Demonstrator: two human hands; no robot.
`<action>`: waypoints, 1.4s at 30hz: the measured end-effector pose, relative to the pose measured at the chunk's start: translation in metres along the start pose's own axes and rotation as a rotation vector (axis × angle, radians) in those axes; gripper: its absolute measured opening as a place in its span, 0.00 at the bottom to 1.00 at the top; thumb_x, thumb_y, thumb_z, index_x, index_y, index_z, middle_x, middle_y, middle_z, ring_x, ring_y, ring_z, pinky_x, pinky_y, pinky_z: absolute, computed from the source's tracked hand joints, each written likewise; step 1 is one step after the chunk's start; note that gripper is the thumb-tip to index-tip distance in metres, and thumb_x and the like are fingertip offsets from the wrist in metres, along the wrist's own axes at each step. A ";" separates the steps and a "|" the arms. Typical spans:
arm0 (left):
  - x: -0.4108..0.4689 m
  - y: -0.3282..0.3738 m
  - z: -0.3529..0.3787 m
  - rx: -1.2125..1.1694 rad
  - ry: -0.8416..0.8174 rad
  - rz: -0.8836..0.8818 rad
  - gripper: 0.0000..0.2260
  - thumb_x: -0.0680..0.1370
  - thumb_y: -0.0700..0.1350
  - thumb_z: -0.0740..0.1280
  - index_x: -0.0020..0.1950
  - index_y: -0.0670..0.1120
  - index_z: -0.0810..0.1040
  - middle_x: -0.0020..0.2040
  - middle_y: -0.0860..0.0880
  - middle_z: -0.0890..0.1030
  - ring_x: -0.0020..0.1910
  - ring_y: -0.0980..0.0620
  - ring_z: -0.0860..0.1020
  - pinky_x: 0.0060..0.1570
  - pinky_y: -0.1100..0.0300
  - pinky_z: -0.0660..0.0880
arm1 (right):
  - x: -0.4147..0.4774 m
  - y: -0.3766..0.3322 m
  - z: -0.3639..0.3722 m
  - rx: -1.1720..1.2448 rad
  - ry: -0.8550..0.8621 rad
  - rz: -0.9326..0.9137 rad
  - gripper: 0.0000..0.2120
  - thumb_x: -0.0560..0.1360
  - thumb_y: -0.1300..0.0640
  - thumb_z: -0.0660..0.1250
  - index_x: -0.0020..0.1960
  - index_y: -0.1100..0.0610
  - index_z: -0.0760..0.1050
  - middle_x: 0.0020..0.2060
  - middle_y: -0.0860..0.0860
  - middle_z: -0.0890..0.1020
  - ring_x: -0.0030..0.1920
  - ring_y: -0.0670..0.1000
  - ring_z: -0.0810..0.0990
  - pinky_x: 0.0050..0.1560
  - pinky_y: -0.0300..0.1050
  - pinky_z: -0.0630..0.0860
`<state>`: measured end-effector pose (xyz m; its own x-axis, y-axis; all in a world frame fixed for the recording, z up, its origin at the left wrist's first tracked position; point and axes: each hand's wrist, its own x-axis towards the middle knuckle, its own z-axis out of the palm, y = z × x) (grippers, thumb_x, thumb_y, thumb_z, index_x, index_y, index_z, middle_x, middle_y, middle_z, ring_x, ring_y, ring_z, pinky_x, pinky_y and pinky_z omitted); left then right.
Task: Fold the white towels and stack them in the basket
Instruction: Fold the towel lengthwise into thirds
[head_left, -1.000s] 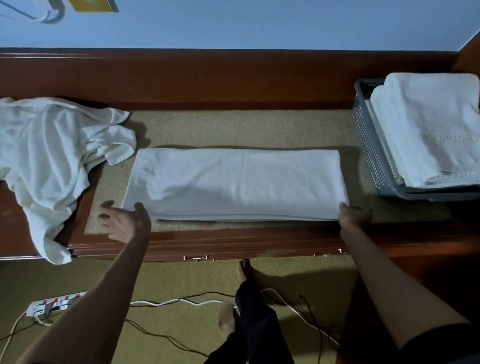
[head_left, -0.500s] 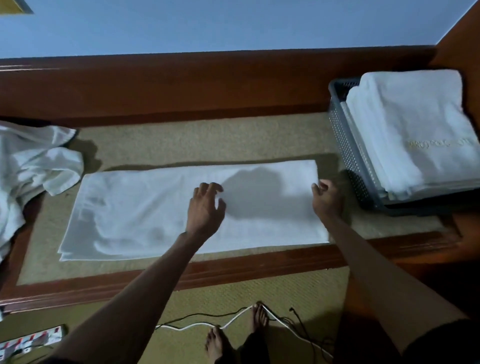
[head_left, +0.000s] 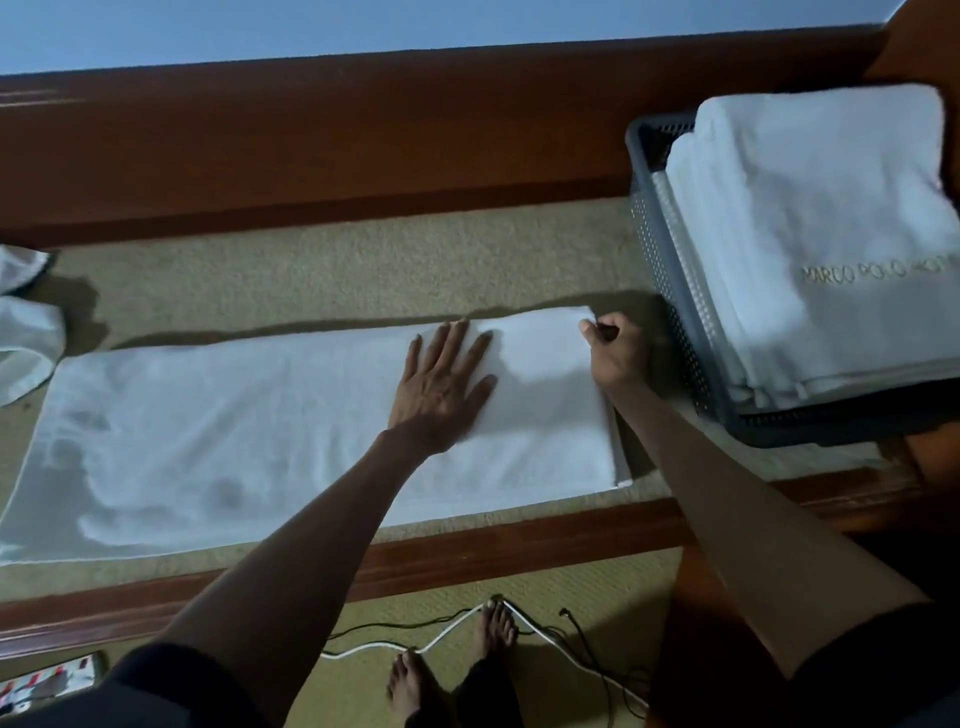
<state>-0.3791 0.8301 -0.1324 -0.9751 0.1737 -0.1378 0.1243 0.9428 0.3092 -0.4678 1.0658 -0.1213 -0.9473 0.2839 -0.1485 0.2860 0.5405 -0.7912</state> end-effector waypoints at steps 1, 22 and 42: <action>-0.003 0.000 0.004 0.020 0.019 -0.005 0.28 0.85 0.63 0.47 0.84 0.59 0.45 0.85 0.49 0.45 0.83 0.49 0.43 0.80 0.45 0.39 | -0.006 -0.001 0.000 0.003 0.022 -0.023 0.11 0.79 0.57 0.71 0.52 0.66 0.80 0.45 0.61 0.83 0.46 0.56 0.79 0.53 0.54 0.76; -0.005 0.002 0.006 0.087 0.068 -0.038 0.27 0.86 0.60 0.42 0.84 0.58 0.42 0.85 0.51 0.45 0.83 0.52 0.42 0.81 0.47 0.39 | -0.049 0.025 0.014 -0.631 -0.023 -0.482 0.30 0.84 0.45 0.50 0.80 0.61 0.59 0.80 0.63 0.58 0.80 0.63 0.55 0.79 0.61 0.51; -0.030 -0.036 -0.002 -0.032 0.098 -0.134 0.26 0.86 0.58 0.47 0.84 0.54 0.52 0.84 0.47 0.51 0.83 0.47 0.47 0.80 0.42 0.43 | -0.115 -0.006 0.082 -0.414 -0.031 -0.549 0.28 0.85 0.47 0.50 0.80 0.61 0.61 0.79 0.60 0.62 0.80 0.57 0.58 0.79 0.59 0.55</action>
<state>-0.3548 0.7907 -0.1373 -0.9960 0.0168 -0.0878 -0.0126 0.9459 0.3242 -0.3729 0.9651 -0.1479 -0.9726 -0.1373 0.1877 -0.2112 0.8595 -0.4655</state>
